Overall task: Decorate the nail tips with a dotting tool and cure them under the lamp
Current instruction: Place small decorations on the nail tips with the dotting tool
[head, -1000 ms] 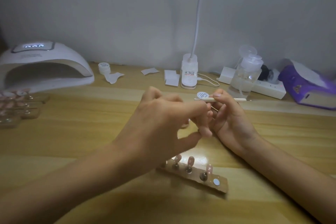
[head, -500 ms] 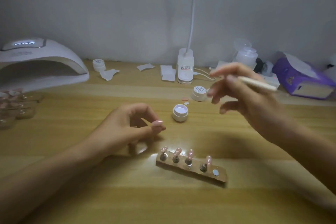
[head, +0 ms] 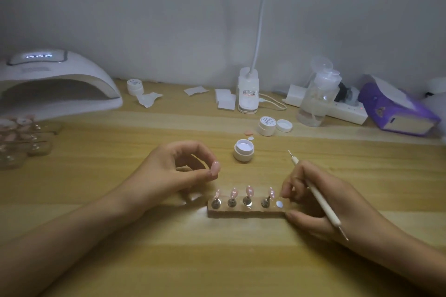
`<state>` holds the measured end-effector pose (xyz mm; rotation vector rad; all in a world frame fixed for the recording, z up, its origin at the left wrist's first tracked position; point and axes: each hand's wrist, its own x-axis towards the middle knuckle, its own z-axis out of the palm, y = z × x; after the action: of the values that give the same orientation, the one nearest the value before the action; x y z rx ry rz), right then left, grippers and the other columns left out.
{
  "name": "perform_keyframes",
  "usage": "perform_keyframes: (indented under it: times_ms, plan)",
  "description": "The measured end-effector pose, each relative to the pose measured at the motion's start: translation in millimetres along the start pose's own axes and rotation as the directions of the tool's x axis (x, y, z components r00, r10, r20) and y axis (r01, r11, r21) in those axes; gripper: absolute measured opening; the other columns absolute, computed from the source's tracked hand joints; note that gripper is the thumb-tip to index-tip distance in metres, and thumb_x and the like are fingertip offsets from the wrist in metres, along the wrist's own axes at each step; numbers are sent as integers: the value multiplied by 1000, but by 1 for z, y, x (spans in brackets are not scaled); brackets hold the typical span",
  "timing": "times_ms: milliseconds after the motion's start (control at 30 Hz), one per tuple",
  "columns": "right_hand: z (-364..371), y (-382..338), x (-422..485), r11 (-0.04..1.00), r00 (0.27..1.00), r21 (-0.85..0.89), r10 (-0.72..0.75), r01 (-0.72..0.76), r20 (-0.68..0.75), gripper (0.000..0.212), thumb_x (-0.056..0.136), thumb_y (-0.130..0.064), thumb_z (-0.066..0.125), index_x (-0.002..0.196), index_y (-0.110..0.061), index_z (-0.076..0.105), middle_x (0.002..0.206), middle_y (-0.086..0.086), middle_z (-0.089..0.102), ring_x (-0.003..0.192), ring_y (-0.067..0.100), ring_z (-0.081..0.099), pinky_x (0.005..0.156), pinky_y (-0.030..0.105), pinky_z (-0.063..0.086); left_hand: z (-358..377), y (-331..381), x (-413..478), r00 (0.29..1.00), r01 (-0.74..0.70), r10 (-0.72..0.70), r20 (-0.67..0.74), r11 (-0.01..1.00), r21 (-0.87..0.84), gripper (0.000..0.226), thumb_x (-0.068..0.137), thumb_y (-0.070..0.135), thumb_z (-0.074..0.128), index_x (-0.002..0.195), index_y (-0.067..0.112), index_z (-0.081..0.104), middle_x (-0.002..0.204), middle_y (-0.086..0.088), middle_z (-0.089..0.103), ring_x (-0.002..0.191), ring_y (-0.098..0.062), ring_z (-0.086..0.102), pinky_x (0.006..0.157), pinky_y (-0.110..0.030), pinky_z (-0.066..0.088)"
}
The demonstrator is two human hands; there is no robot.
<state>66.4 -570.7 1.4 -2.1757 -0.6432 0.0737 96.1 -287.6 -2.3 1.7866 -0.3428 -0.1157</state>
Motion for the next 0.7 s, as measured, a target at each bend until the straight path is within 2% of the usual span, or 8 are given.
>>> perform_keyframes:
  times_ms: [67, 133, 200, 300, 367, 433, 567, 700]
  plan:
    - [-4, 4, 7, 995, 998, -92, -51, 48, -27, 34, 81, -6, 79, 83, -24, 50, 85, -7, 66, 69, 11, 56, 66, 22, 47, -2, -1, 1, 1000, 20, -20, -16, 1000, -24, 26, 69, 42, 83, 78, 21, 71, 84, -3, 76, 75, -17, 71, 58, -20, 51]
    - [-9, 4, 15, 992, 998, -107, -66, 67, 7, 33, 79, -14, 79, 86, -28, 49, 93, -3, 66, 75, 15, 58, 70, 26, 49, -4, -1, 3, 999, 40, -40, -13, 999, -37, 29, 68, 43, 87, 76, 21, 70, 88, -4, 77, 85, -29, 74, 62, -25, 53]
    - [-18, 8, 19, 996, 994, -65, -58, 64, 89, 33, 78, -25, 80, 91, -39, 54, 102, -3, 66, 92, 16, 63, 83, 33, 51, -6, 0, 5, 1000, 25, -25, -4, 998, -54, 25, 65, 37, 89, 73, 21, 71, 89, -5, 77, 87, -26, 75, 62, -18, 52]
    - [-37, 12, 29, 996, 991, -26, -87, 90, 105, 21, 89, -36, 63, 110, -37, 60, 114, -5, 67, 110, 15, 62, 89, 23, 49, -7, 4, 11, 1000, 18, -19, -17, 997, -73, 18, 63, 35, 81, 71, 22, 72, 87, -5, 77, 85, -20, 75, 61, -12, 50]
    - [-45, 13, 41, 993, 998, 103, -56, 55, 3, 25, 99, -37, 46, 118, -32, 62, 104, 0, 71, 98, 14, 66, 78, 21, 51, -5, 5, 17, 999, 34, -36, -22, 997, -70, 17, 63, 37, 80, 71, 24, 72, 87, -7, 77, 83, -17, 75, 60, -14, 50]
    - [-42, 11, 54, 970, 995, 242, 6, 18, -98, 34, 104, -45, 38, 120, -33, 66, 88, 0, 70, 84, 12, 64, 67, 23, 52, 0, 5, 25, 998, 55, -55, -10, 996, -74, 10, 70, 30, 80, 71, 24, 72, 85, -8, 77, 76, -13, 73, 58, -15, 50]
    - [-13, 9, 78, 913, 978, 408, 99, -16, -181, 33, 98, -42, 50, 101, -24, 78, 77, -2, 65, 74, 8, 61, 56, 20, 50, 12, 2, 38, 998, 57, -58, -15, 997, -52, 16, 80, 7, 78, 71, 19, 72, 81, -8, 76, 76, -14, 73, 60, -18, 53]
    - [5, 14, 90, 881, 963, 474, 128, 1, -239, 12, 97, -17, 58, 92, -10, 67, 62, 2, 60, 56, 13, 55, 46, 21, 45, 17, -1, 40, 1000, -13, 13, -15, 1000, -18, 15, 79, 2, 77, 75, 15, 73, 81, -7, 76, 81, -20, 75, 61, -19, 54]
